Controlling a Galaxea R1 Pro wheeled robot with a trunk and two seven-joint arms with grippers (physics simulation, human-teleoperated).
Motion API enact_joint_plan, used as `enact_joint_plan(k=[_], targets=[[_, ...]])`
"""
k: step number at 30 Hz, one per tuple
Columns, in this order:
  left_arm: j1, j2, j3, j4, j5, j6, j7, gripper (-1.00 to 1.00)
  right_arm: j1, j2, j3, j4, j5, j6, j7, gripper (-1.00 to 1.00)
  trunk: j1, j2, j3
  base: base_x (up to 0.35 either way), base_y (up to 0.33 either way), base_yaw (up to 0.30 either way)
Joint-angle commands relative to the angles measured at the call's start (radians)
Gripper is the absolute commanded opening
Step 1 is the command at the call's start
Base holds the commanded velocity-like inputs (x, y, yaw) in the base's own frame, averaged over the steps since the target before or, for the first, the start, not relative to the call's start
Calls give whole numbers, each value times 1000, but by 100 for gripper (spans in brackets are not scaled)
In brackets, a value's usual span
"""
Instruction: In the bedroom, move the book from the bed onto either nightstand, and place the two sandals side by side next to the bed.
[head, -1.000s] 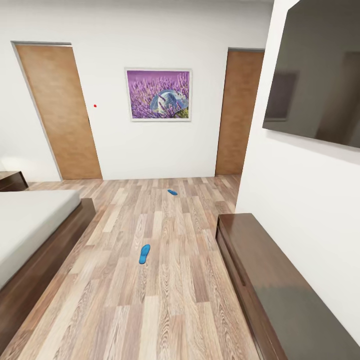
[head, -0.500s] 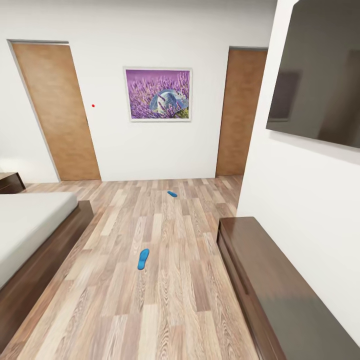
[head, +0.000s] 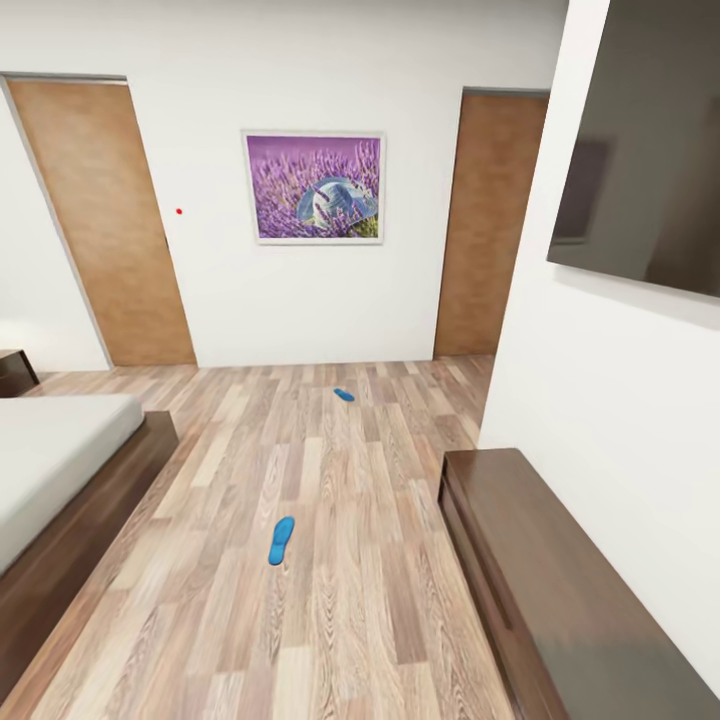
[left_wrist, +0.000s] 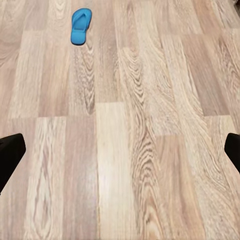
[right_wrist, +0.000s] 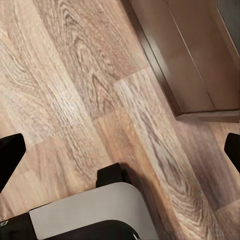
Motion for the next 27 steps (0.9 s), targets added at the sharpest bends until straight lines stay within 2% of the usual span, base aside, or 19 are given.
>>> enact_joint_plan(k=[1, 15, 27], targets=[[0, 0, 0, -1, 1, -2, -1, 100, 0, 0, 0, 0, -10, -1, 0, 100, 1, 0, -1, 327, 0, 0], [0, 0, 0, -1, 1, -2, -1, 100, 0, 0, 0, 0, -10, -1, 0, 100, 1, 0, -1, 283, 0, 0], [0, 0, 0, -1, 1, -3, -1, 100, 0, 0, 0, 0, -10, -1, 0, 100, 1, 0, -1, 83, 0, 0]])
